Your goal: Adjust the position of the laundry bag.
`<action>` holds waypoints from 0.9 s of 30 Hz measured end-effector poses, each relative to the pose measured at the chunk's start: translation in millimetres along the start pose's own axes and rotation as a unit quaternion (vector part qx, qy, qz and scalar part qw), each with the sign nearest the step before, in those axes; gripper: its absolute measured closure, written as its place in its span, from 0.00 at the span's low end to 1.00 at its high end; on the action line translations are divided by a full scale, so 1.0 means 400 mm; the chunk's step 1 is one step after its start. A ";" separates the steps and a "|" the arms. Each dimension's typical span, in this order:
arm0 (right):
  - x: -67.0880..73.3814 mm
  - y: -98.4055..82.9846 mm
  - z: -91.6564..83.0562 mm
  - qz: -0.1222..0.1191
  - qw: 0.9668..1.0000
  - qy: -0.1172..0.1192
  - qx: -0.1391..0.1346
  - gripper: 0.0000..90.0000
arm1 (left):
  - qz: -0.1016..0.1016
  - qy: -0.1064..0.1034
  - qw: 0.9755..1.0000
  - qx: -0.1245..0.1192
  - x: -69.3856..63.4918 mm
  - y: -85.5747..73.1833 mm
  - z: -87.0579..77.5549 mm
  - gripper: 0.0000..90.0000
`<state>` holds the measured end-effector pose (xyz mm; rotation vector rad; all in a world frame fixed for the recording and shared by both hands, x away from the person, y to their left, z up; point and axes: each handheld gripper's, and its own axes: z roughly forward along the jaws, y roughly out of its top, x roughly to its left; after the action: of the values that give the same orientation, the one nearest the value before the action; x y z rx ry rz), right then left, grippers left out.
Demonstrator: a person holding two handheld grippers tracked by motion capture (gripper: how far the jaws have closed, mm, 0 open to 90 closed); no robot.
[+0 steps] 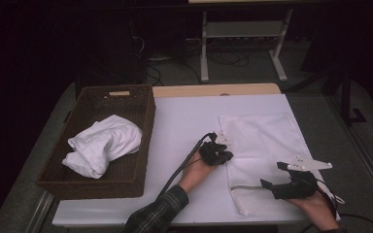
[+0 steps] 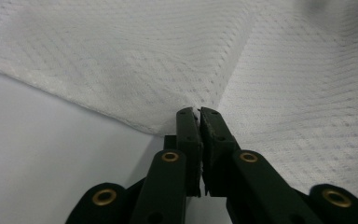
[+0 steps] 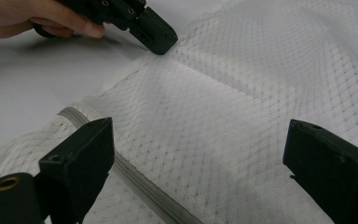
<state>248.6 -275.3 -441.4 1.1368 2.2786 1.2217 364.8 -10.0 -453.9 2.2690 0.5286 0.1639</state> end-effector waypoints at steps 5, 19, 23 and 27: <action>0.000 0.000 -0.001 0.001 1.000 -0.001 0.000 0.09 | -0.013 -0.008 1.000 -0.001 0.007 -0.001 -0.001 0.98; -0.002 -0.001 0.000 0.002 1.000 -0.001 0.001 0.09 | -0.053 -0.003 0.998 -0.020 0.056 -0.008 -0.019 0.98; -0.003 -0.001 -0.001 0.002 1.000 -0.001 0.001 0.09 | -0.059 0.000 0.998 -0.017 0.068 -0.012 -0.026 0.98; -0.002 -0.001 -0.001 0.001 1.000 -0.001 0.001 0.09 | -0.063 0.001 0.998 -0.017 0.074 -0.013 -0.028 0.98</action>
<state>248.6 -276.4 -441.7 1.1412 2.2775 1.2195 386.6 13.3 -451.6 2.1953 0.6626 0.1107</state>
